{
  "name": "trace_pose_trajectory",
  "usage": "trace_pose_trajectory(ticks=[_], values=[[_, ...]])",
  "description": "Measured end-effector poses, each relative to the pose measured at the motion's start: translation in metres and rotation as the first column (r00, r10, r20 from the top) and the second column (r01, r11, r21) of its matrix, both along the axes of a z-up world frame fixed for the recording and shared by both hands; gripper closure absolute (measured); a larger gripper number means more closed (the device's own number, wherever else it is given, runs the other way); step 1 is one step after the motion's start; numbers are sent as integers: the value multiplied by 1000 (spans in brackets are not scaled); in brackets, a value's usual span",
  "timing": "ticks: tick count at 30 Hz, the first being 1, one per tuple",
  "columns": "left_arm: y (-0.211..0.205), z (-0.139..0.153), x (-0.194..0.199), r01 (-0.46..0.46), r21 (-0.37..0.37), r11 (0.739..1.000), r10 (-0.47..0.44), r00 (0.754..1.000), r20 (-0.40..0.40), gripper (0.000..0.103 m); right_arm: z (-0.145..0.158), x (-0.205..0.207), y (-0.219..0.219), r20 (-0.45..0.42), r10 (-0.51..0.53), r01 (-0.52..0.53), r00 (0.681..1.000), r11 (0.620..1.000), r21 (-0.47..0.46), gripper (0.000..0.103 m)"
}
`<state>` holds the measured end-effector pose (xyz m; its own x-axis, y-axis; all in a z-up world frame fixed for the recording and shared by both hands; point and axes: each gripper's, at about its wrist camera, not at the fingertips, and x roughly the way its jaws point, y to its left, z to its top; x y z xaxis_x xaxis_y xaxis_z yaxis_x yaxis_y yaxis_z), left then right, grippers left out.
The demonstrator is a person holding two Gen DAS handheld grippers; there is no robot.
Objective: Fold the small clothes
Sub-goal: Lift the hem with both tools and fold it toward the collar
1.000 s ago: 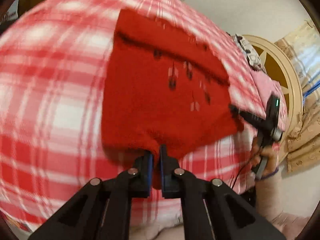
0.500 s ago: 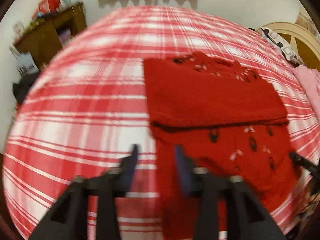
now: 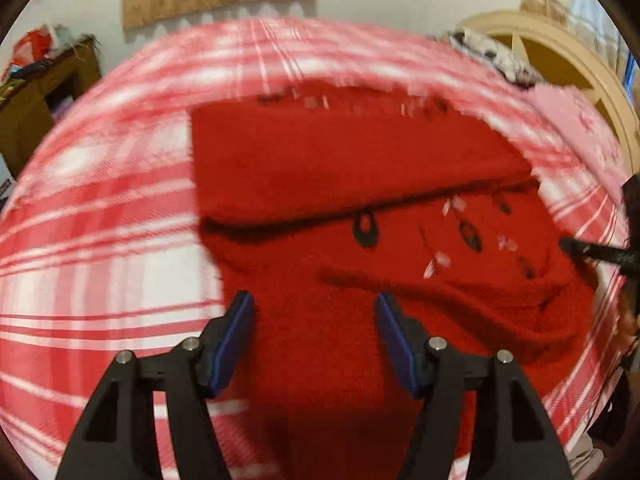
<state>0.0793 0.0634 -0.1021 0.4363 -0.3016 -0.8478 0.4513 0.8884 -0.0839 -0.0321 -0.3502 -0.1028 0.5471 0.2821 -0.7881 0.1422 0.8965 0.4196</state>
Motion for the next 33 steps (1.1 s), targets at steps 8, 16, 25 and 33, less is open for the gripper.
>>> trace_pose_trajectory(ticks=[8,16,25,33], values=[[1,7,-14,8,-38,999,-6,998,57,72,52,-8,-36,189,-68,39,980,987,153,89],[19,13,-20,-45,-189,981,55,997,51,97,30,-42,-79,180,-217,176,959,959,222,60],[26,1,-10,-129,-235,964,129,992,-13,96,25,-10,-2,165,76,-31,983,965,-261,60],[14,3,-7,-60,-208,976,60,998,-6,58,-1,21,32,77,178,-126,981,888,-442,60]])
